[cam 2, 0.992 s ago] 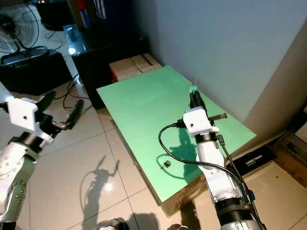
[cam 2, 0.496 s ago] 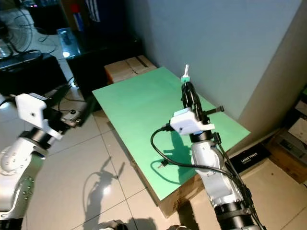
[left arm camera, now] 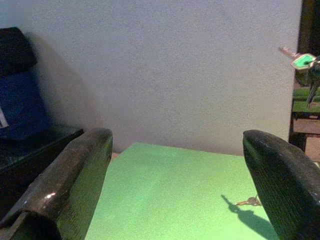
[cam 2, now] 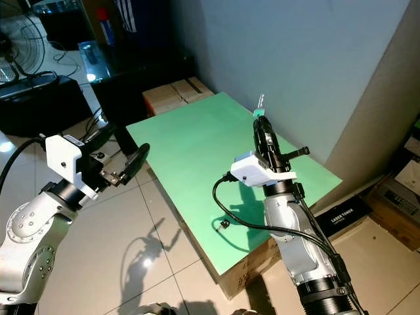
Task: Hang keys on a hook
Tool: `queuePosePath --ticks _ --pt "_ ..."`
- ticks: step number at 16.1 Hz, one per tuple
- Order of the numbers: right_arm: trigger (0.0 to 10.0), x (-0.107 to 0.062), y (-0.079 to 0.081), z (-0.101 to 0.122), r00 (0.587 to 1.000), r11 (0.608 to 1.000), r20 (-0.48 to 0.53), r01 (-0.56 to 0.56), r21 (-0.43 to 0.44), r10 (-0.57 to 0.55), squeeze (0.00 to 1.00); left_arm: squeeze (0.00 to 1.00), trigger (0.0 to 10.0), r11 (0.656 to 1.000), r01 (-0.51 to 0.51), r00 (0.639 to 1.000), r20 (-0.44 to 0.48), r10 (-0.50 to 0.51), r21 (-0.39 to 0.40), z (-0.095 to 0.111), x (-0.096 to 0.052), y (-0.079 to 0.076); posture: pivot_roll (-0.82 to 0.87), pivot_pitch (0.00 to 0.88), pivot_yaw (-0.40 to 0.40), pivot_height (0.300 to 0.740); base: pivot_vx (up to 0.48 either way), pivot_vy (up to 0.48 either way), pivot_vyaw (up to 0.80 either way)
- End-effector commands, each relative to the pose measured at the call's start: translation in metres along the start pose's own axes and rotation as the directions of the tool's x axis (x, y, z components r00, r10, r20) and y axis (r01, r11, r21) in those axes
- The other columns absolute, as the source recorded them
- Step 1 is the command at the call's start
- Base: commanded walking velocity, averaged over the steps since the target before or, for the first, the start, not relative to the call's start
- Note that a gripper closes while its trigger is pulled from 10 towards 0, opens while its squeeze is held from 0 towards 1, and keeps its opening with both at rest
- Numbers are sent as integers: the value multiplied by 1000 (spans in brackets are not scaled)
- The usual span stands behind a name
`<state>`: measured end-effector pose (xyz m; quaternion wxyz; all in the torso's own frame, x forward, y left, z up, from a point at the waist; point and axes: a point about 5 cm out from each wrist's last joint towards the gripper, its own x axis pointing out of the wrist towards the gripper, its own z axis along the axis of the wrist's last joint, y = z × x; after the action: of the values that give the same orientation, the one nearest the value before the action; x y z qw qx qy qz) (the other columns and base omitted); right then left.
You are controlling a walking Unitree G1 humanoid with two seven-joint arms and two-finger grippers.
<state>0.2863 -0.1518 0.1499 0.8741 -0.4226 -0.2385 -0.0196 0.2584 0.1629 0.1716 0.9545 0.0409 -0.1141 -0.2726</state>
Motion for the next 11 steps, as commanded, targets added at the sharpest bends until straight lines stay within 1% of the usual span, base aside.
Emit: queuePosePath --ticks 1,3,4,6,7,8,9,10,11 --pt "0 7 -7 8 999 999 34 37 -15 -37 0 0 10000 1000 22 1000 -7 -22 -1 1 -2 -2 7 0 108 740 0 0 0" --pt "0 9 -9 9 998 999 38 42 -27 -41 0 0 10000 999 33 999 -11 -33 -3 0 -2 -3 5 0 110 740 0 0 0" --pt "824 9 -9 9 999 999 32 43 -28 -42 0 0 10000 999 37 999 -12 -37 -3 0 -1 -3 5 0 110 740 0 0 0" --pt "7294 9 -9 6 999 999 -1 45 -10 -45 0 0 10000 999 40 999 -16 -40 -2 -1 -1 -3 4 0 109 740 0 0 0" --pt "10000 9 -8 1 998 999 -38 42 15 -41 0 0 10000 999 38 999 -23 -38 2 -2 0 -3 3 0 107 740 0 0 0" --pt "10000 9 -6 -4 997 998 -76 27 55 -23 0 0 10000 999 40 999 -28 -40 3 -2 0 -4 4 0 107 740 0 0 0" --pt "10000 9 -1 -12 989 990 -142 -7 143 27 0 0 10000 998 60 997 -39 -60 3 -4 0 -6 4 0 105 740 0 0 0" --pt "10000 7 9 -26 966 974 -239 -43 222 97 0 0 10000 995 103 993 -60 -103 -4 -6 -1 -11 4 0 105 740 0 0 0" --pt "10000 4 17 -43 926 957 -348 -43 286 146 0 0 10000 985 172 981 -93 -173 -21 -10 -4 -19 2 0 108 740 0 0 0"
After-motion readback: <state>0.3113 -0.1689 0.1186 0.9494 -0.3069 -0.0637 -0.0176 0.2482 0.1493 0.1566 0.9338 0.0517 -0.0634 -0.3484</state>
